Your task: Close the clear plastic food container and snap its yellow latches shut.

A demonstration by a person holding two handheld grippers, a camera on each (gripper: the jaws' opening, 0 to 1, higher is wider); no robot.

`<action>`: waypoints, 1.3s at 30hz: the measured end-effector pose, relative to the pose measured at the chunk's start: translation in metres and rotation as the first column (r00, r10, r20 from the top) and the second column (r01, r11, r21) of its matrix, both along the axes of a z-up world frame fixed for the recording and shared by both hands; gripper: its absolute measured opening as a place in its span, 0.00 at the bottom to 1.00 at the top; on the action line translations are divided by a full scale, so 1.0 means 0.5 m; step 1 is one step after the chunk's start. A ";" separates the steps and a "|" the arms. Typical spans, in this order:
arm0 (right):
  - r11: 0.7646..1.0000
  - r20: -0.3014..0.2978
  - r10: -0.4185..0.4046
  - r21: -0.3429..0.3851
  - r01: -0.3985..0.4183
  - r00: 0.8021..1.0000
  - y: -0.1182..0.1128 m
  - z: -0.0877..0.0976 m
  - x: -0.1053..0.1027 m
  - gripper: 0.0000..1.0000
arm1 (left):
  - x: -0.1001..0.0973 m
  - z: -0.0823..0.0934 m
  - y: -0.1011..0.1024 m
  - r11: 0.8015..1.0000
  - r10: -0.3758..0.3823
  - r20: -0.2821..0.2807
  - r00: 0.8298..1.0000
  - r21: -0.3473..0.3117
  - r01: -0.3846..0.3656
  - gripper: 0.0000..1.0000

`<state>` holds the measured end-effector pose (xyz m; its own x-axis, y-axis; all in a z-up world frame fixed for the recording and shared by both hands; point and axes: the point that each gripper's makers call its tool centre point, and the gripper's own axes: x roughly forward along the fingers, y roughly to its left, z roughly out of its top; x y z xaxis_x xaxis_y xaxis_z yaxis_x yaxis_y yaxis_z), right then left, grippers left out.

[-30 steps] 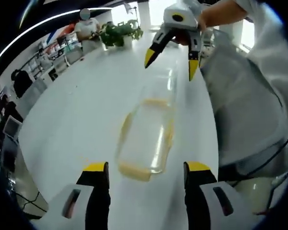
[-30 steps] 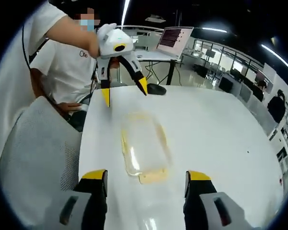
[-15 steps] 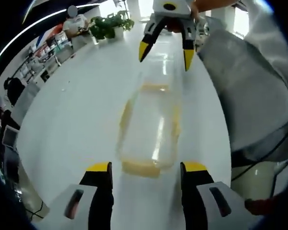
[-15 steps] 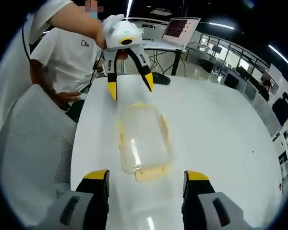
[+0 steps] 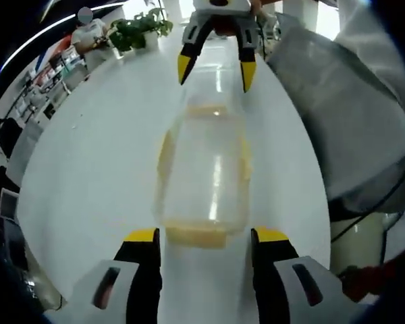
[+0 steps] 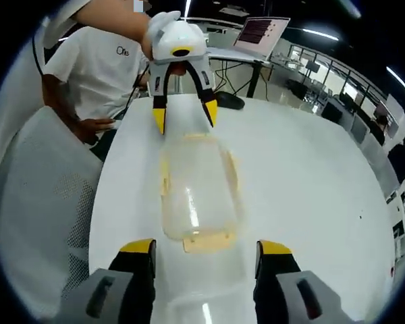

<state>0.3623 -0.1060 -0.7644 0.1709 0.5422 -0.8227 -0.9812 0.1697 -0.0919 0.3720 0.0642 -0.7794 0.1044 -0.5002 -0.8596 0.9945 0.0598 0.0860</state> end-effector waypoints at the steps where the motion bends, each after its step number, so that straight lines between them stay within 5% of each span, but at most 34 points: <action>1: 1.000 -0.001 0.003 -0.008 -0.003 1.000 0.001 -0.002 0.002 0.57 | 0.000 -0.001 0.000 1.000 -0.001 -0.002 1.000 0.002 0.001 0.52; 39: 0.985 -0.052 0.117 -0.118 -0.122 0.992 0.016 -0.066 0.011 0.48 | 0.011 -0.035 -0.001 0.998 -0.052 -0.040 0.998 0.045 0.054 0.47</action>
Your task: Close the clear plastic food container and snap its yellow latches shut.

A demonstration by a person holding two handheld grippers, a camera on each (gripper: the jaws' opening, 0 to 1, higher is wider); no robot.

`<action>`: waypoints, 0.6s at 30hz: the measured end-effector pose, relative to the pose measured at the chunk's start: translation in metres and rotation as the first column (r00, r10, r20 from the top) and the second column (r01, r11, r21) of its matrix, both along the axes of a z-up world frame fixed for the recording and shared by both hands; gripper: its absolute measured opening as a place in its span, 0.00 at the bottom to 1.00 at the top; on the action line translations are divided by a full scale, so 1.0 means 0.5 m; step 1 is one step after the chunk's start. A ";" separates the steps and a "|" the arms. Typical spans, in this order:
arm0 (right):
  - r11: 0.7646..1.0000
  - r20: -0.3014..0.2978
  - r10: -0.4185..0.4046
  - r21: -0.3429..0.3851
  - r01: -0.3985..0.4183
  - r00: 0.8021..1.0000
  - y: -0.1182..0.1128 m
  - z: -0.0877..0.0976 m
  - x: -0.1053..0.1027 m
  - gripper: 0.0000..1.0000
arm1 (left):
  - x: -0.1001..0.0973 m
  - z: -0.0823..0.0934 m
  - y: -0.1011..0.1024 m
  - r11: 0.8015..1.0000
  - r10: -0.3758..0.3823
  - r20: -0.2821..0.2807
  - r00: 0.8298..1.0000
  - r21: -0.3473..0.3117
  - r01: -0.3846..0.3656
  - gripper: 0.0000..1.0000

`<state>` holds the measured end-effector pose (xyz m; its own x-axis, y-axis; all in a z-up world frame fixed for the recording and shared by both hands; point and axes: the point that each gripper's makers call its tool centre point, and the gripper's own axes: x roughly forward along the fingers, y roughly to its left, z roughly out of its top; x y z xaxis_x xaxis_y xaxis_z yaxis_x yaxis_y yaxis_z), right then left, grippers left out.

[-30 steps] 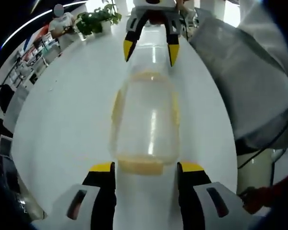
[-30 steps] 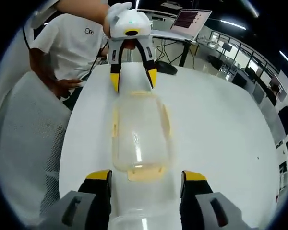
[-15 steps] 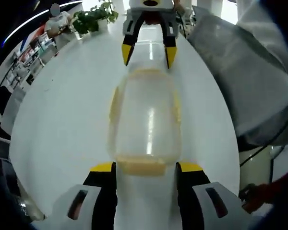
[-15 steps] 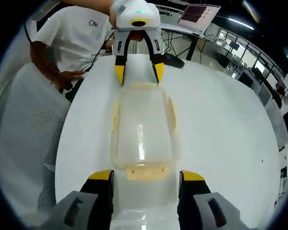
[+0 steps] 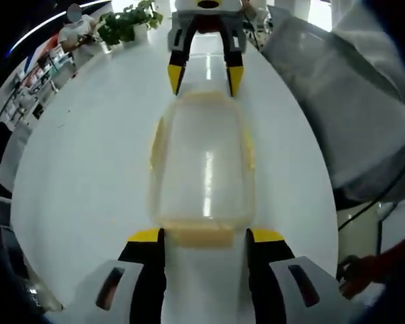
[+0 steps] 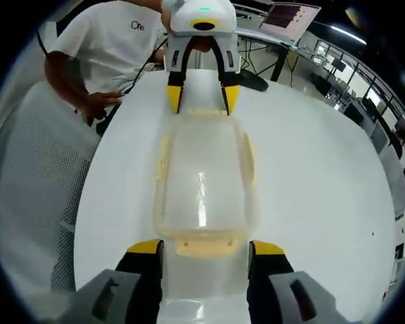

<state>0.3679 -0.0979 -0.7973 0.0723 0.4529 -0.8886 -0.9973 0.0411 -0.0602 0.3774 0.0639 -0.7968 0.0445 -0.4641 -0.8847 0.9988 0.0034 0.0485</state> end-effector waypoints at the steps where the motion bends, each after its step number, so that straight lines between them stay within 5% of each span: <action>1: 1.000 -0.004 0.000 -0.001 0.000 1.000 0.000 -0.001 0.000 0.48 | -0.001 0.000 -0.001 1.000 -0.002 -0.001 1.000 0.000 0.002 0.47; 18: 0.999 -0.033 0.023 -0.026 -0.024 0.999 0.003 -0.016 0.004 0.39 | 0.003 -0.007 -0.001 1.000 -0.009 -0.009 1.000 0.021 0.010 0.41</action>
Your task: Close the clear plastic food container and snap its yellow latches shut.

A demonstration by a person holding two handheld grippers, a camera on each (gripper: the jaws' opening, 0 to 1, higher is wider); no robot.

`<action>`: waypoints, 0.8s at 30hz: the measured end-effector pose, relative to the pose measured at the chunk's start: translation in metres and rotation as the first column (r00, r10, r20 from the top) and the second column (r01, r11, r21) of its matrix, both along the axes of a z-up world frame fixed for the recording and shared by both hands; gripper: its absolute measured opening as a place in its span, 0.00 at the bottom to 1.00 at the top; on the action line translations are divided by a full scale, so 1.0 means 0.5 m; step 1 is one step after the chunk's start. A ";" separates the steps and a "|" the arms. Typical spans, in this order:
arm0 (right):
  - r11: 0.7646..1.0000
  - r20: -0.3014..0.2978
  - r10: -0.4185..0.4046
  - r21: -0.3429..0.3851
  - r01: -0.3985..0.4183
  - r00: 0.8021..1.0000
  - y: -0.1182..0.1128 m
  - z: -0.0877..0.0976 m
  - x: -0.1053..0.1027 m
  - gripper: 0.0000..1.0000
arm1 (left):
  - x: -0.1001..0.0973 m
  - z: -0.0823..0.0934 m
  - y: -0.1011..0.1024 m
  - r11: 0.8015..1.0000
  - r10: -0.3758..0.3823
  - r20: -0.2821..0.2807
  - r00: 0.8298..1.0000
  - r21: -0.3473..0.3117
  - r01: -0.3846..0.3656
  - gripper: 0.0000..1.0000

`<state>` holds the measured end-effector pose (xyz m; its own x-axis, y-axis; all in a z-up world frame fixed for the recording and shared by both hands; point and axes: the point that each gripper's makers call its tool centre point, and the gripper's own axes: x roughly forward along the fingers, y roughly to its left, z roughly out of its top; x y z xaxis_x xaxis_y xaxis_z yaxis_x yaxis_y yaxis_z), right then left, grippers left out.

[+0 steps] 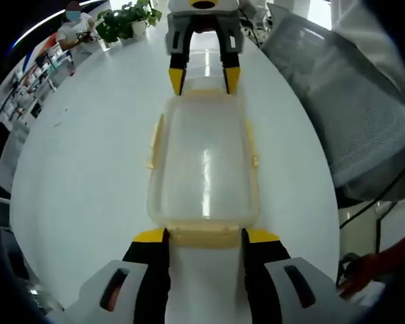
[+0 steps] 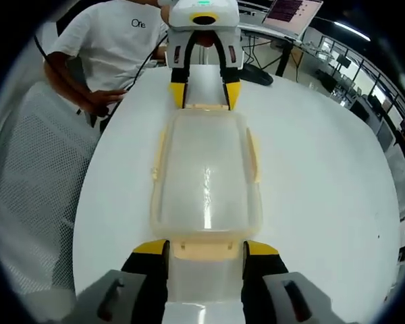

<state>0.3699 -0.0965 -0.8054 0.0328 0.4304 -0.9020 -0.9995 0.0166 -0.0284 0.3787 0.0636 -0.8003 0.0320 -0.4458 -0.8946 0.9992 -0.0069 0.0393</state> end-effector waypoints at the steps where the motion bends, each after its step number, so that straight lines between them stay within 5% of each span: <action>1: 1.000 -0.002 0.002 -0.004 -0.002 1.000 0.000 -0.001 -0.001 0.38 | -0.001 -0.002 0.001 1.000 -0.002 -0.002 1.000 0.003 0.002 0.41; 24: 0.999 -0.013 0.038 -0.020 -0.039 0.999 0.001 0.001 -0.003 0.36 | -0.009 -0.003 0.002 1.000 0.020 -0.031 0.999 0.018 -0.019 0.38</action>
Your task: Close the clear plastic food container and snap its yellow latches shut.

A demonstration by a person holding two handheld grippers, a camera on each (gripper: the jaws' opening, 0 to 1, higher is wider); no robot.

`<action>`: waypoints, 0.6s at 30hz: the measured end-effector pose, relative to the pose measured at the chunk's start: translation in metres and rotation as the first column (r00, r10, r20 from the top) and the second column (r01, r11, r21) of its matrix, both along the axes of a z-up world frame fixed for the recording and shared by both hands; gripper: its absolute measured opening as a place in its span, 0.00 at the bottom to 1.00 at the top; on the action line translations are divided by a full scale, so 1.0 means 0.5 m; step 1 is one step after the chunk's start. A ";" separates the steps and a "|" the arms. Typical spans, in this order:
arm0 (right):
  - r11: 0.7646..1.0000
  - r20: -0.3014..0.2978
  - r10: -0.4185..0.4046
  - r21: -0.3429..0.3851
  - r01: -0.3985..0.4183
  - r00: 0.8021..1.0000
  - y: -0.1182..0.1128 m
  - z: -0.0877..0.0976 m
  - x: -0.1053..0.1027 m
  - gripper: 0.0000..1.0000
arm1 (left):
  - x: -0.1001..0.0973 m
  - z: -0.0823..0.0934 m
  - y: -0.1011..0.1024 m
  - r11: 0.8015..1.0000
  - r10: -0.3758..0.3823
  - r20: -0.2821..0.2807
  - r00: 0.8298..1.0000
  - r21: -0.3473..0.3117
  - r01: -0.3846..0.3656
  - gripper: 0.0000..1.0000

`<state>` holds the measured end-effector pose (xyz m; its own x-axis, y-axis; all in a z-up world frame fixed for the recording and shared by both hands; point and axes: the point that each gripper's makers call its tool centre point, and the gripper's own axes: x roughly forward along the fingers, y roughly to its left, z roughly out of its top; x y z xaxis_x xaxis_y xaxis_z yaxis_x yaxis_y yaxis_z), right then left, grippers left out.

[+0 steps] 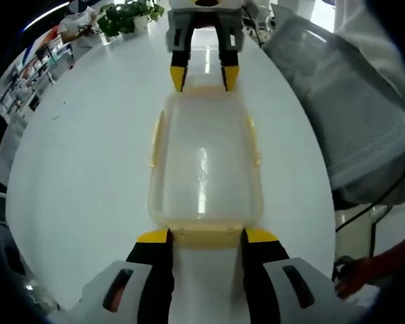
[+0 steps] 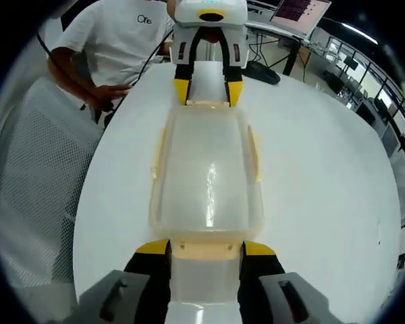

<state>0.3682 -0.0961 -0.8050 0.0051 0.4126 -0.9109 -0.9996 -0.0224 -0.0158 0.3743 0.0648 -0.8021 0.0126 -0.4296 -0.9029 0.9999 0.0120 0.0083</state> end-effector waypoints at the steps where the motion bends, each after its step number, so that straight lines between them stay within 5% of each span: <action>1: 1.000 -0.001 0.000 0.002 0.000 1.000 0.000 0.001 -0.001 0.36 | 0.000 0.000 0.001 1.000 -0.002 0.004 1.000 0.001 0.002 0.38; 18: 0.999 0.011 0.010 0.050 -0.010 1.000 -0.005 0.061 -0.002 0.36 | -0.003 0.065 -0.003 1.000 0.012 0.027 1.000 -0.012 -0.012 0.38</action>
